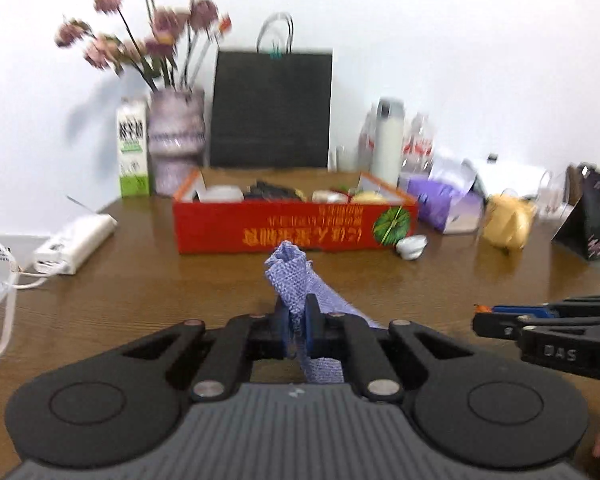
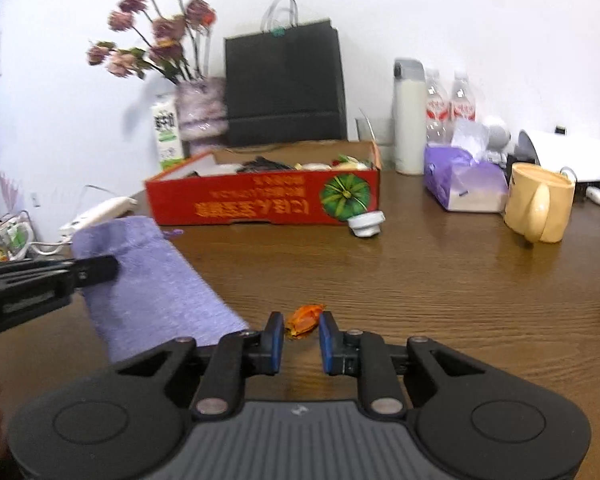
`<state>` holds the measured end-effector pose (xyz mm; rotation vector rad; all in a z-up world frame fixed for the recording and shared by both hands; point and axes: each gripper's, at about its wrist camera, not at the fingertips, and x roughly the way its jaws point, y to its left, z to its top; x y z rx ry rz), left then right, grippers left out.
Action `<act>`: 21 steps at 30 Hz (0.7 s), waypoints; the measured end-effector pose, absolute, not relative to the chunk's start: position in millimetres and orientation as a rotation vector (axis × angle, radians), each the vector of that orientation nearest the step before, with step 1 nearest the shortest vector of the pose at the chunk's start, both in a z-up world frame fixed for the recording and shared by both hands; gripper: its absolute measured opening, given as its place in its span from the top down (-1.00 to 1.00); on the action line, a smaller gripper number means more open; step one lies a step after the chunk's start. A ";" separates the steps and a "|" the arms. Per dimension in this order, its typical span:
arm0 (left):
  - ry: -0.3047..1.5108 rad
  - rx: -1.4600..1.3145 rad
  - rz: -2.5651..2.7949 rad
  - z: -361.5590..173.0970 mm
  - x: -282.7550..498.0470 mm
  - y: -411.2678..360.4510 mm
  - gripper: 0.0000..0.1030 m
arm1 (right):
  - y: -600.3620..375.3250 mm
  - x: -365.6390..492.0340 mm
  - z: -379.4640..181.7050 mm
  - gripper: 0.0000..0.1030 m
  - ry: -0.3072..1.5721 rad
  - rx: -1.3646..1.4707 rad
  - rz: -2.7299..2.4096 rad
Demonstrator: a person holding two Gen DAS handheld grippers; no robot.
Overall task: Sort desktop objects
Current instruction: 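Carry the pouch and orange object into the cardboard box while both tools open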
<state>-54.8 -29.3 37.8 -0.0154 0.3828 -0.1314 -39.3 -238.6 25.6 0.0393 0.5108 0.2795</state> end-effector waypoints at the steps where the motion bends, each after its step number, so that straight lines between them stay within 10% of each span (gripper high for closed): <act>1: 0.359 -0.010 -0.140 43.9 -63.1 -27.2 0.85 | -238.4 -47.4 31.8 0.66 0.489 0.045 0.291; 21: 0.206 0.019 -0.258 182.1 86.2 0.1 0.85 | -235.4 84.4 135.9 0.66 0.357 0.062 0.363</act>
